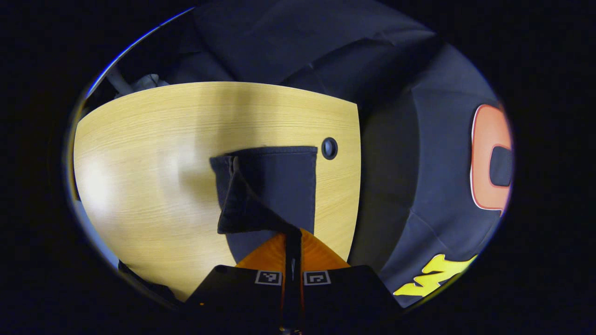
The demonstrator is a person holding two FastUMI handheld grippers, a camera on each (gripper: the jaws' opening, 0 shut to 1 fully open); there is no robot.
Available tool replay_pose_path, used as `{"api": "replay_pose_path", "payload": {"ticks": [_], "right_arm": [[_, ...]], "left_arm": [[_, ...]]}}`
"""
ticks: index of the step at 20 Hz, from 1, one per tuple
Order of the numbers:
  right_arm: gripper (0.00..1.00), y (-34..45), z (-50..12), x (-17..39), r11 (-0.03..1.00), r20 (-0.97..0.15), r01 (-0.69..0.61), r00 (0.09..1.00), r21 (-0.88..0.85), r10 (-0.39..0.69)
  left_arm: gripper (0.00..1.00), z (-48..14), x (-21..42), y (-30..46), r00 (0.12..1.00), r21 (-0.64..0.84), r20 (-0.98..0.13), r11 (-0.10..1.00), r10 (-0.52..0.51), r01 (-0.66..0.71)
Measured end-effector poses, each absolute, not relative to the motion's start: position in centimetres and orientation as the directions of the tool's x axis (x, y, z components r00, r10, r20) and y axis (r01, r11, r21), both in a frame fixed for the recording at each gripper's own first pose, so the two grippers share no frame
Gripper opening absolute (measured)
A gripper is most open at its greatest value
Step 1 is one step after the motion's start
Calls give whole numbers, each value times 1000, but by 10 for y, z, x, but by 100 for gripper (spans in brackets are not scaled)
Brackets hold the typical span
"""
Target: Grasp the waist and the cuffs of the jeans and fold them to make the two legs overlap; first hold the waist and fold one-third of the jeans toward the cuffs, then hold the cuffs and fold the remaining one-third in the same direction to finish folding.
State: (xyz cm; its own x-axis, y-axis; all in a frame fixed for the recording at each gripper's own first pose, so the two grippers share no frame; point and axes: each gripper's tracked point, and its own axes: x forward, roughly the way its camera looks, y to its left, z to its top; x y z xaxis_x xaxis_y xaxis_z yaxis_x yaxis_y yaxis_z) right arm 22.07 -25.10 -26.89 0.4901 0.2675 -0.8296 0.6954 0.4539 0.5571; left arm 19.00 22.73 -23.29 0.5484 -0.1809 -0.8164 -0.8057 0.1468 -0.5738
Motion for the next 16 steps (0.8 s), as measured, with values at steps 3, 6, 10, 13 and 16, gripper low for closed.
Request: {"api": "replay_pose_path", "payload": {"ticks": [3, 6, 10, 13, 16], "right_arm": [[1, -252, -292, 242, 441, -832, 705, 484, 555, 273], [0, -252, -320, 255, 419, -833, 720, 474, 553, 285], [1, -249, -358, 271, 466, -858, 720, 437, 514, 271], [1, -249, -369, 277, 538, -877, 695, 414, 478, 243], [7, -248, -371, 282, 554, -874, 680, 426, 480, 234]], "left_arm": [[3, -258, 225, 221, 515, -549, -835, 217, -196, -807], [3, -284, 246, 221, 501, -542, -839, 234, -212, -807], [4, -315, 257, 217, 471, -514, -855, 234, -216, -825], [5, -319, 261, 215, 463, -507, -860, 254, -216, -824], [1, -311, 267, 214, 476, -520, -852, 258, -217, -814]]}}
